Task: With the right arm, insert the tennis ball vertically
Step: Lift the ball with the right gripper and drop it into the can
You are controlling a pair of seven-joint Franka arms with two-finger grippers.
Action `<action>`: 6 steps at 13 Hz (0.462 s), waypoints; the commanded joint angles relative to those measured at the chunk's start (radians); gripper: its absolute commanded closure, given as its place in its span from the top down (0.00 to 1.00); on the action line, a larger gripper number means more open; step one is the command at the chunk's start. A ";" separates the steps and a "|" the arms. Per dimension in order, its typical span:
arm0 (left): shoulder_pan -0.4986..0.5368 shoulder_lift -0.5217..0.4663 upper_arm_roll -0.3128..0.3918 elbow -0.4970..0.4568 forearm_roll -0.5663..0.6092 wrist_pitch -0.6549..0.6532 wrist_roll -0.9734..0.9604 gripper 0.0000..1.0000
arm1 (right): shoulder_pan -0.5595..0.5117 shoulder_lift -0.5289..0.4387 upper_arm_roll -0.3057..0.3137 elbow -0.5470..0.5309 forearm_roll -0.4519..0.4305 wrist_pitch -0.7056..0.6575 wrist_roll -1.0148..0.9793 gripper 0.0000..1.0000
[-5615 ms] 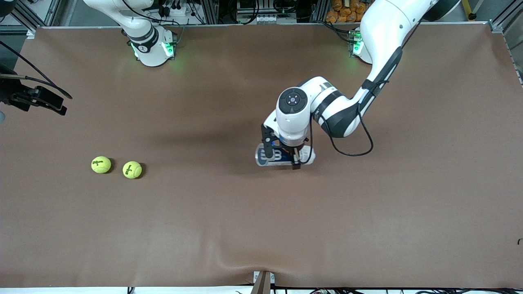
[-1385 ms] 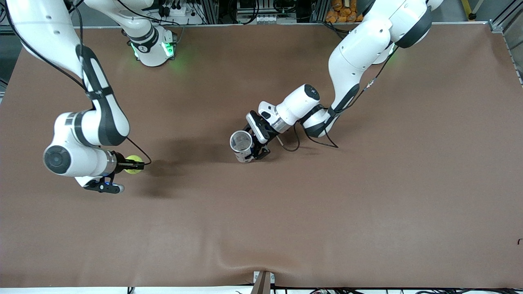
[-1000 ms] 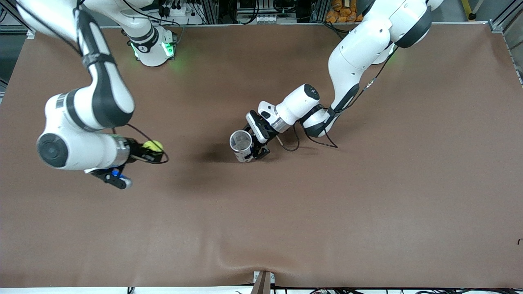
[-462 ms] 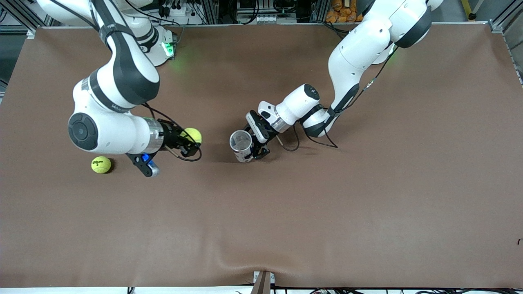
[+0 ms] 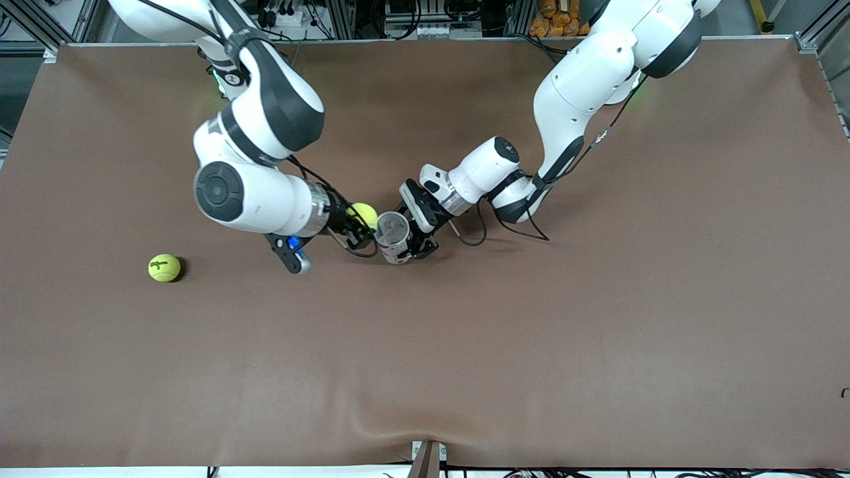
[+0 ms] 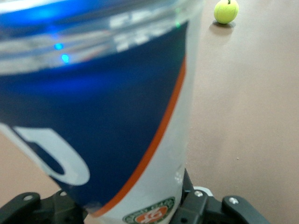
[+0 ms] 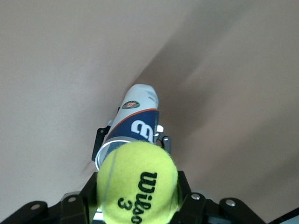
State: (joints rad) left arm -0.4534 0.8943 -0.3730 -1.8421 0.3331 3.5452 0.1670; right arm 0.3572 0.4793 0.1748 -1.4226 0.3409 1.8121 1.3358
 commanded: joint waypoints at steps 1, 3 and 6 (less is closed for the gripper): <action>-0.001 -0.009 0.005 -0.008 0.021 0.008 -0.001 0.69 | 0.040 0.038 -0.006 0.033 0.000 0.010 0.054 0.00; -0.001 -0.011 0.005 -0.008 0.021 0.008 -0.001 0.70 | 0.043 0.044 -0.006 0.033 0.001 0.016 0.065 0.00; -0.001 -0.011 0.005 -0.008 0.021 0.008 -0.001 0.69 | 0.063 0.059 -0.006 0.033 0.000 0.050 0.086 0.00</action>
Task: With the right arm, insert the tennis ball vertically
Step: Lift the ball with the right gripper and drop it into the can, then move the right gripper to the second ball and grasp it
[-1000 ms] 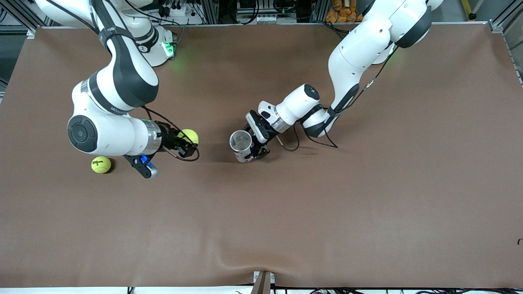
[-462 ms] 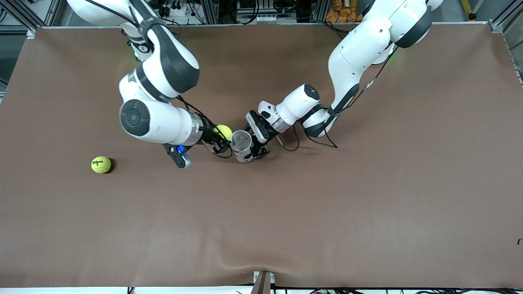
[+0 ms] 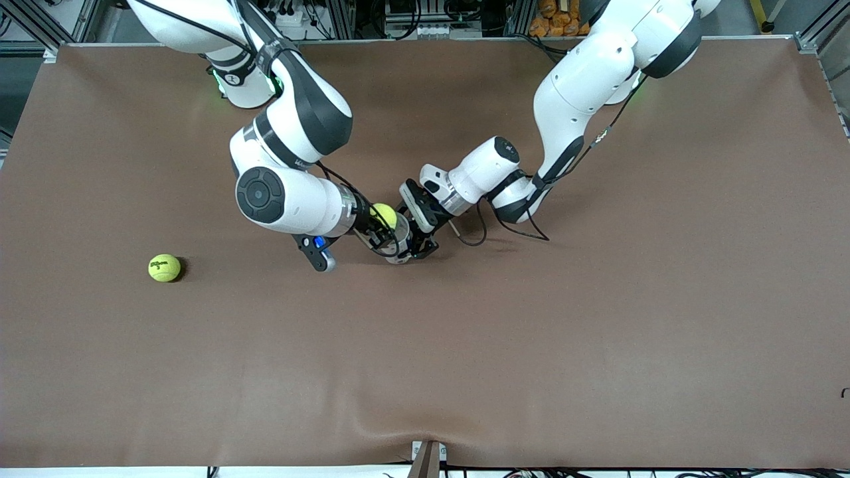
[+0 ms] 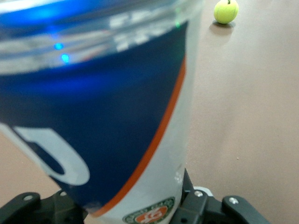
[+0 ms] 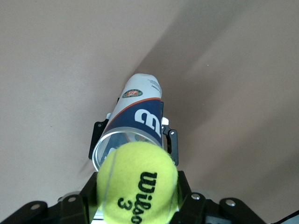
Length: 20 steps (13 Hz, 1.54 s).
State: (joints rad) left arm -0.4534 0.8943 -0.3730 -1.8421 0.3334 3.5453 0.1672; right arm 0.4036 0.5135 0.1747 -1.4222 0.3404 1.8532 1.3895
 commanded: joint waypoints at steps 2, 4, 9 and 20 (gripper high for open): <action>-0.001 -0.011 0.005 -0.008 0.022 0.007 -0.002 0.69 | 0.024 0.037 -0.008 0.031 -0.006 0.038 0.032 0.14; -0.002 -0.011 0.005 -0.006 0.021 0.007 -0.002 0.69 | 0.026 0.051 -0.006 0.031 -0.004 0.050 0.032 0.52; -0.002 -0.011 0.005 -0.002 0.021 0.007 -0.002 0.69 | 0.012 0.037 -0.007 0.037 -0.001 0.002 0.025 1.00; -0.001 -0.011 0.005 -0.006 0.021 0.007 -0.002 0.70 | -0.293 0.017 -0.015 0.125 -0.288 -0.330 -0.626 1.00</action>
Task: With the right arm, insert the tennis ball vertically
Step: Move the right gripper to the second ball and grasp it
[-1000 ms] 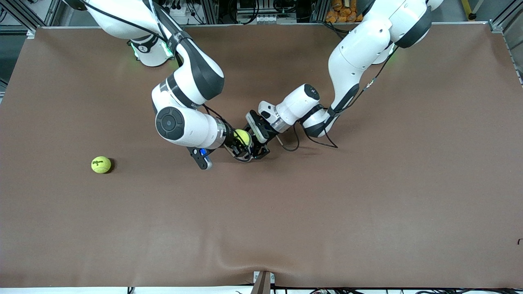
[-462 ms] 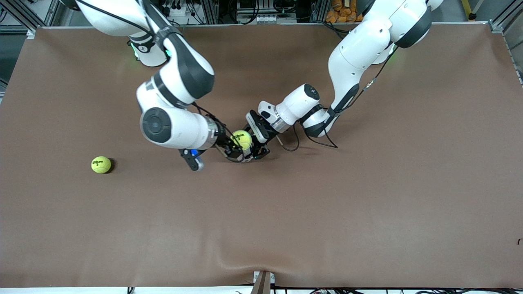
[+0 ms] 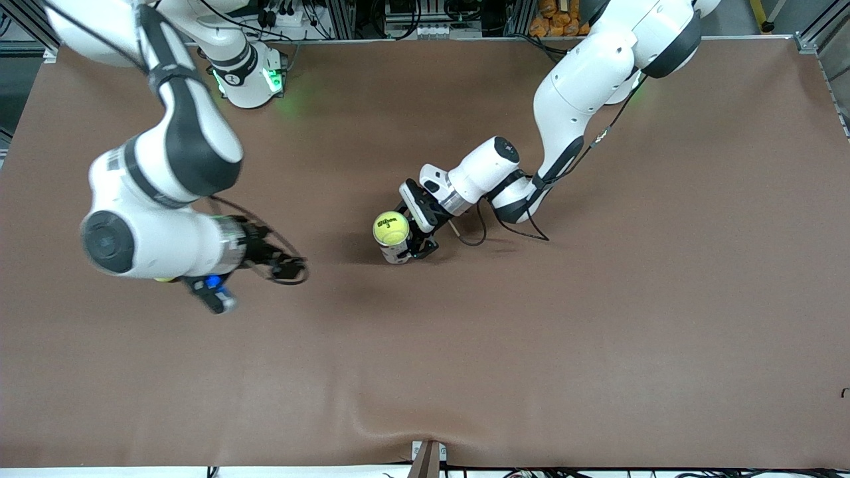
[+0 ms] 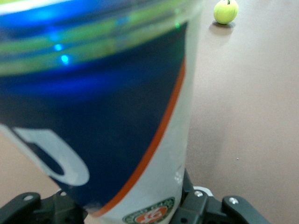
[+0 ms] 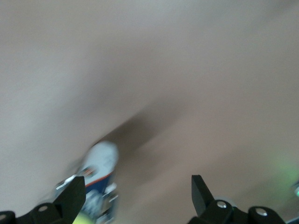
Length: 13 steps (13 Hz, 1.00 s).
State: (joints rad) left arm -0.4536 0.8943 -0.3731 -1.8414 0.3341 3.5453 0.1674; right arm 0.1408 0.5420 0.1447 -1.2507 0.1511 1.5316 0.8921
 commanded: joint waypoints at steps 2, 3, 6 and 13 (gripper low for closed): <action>0.000 -0.011 0.005 -0.006 0.022 0.007 -0.002 0.70 | -0.102 -0.008 0.015 -0.113 -0.186 0.002 -0.331 1.00; 0.000 -0.011 0.005 -0.006 0.022 0.007 -0.002 0.70 | -0.148 -0.008 0.015 -0.146 -0.209 0.024 -0.408 1.00; -0.004 -0.011 0.005 -0.004 0.020 0.007 -0.002 0.70 | -0.257 -0.008 0.015 -0.248 -0.263 0.132 -0.677 1.00; -0.002 -0.011 0.005 -0.006 0.020 0.009 -0.002 0.70 | -0.408 0.053 -0.023 -0.395 -0.297 0.404 -1.019 1.00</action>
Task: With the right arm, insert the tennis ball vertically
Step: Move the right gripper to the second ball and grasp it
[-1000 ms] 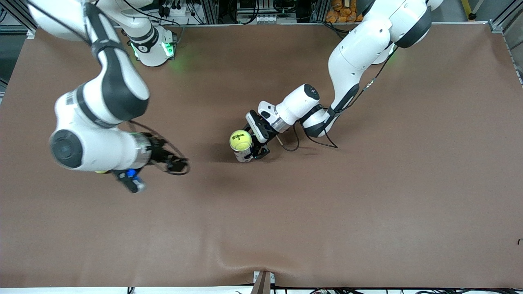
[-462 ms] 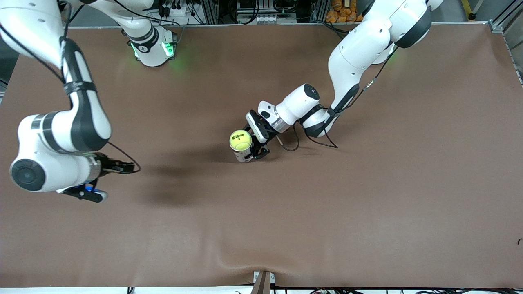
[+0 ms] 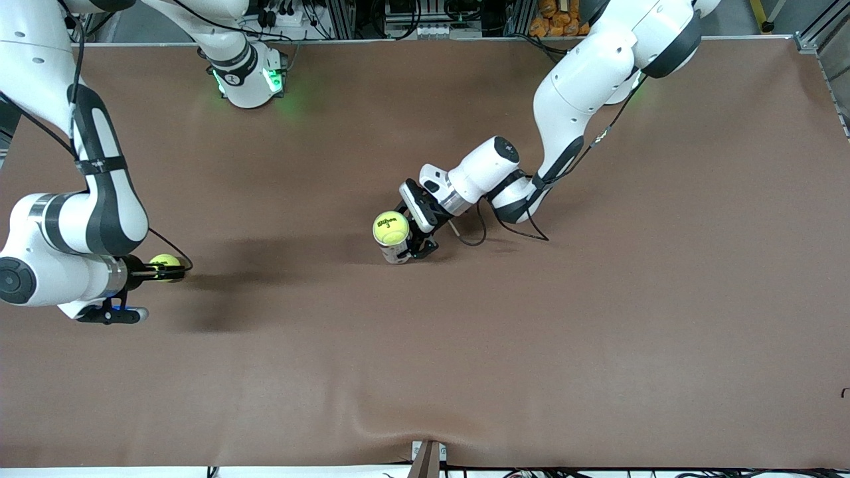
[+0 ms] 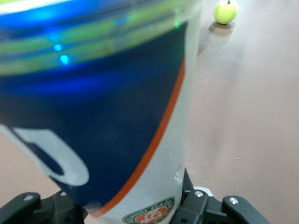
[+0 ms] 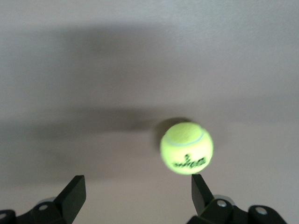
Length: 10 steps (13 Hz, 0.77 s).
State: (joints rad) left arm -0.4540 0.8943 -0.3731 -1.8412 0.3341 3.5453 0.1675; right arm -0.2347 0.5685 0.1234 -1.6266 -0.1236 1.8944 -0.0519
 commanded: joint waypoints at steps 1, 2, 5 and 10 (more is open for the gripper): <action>-0.002 -0.011 0.005 -0.006 0.020 0.007 -0.002 0.70 | -0.049 0.034 -0.011 -0.028 -0.022 0.057 -0.116 1.00; -0.003 -0.011 0.005 -0.006 0.020 0.007 -0.002 0.70 | -0.067 0.036 -0.011 -0.048 -0.022 0.086 -0.138 1.00; -0.005 -0.011 0.005 -0.007 0.022 0.007 -0.002 0.70 | -0.084 0.036 -0.011 -0.107 -0.018 0.161 -0.141 1.00; -0.003 -0.011 0.005 -0.007 0.043 0.009 0.000 0.70 | -0.109 0.054 -0.010 -0.121 -0.007 0.169 -0.141 1.00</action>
State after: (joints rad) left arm -0.4549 0.8943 -0.3731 -1.8414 0.3606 3.5453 0.1682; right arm -0.3146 0.6263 0.0967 -1.7301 -0.1247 2.0450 -0.1837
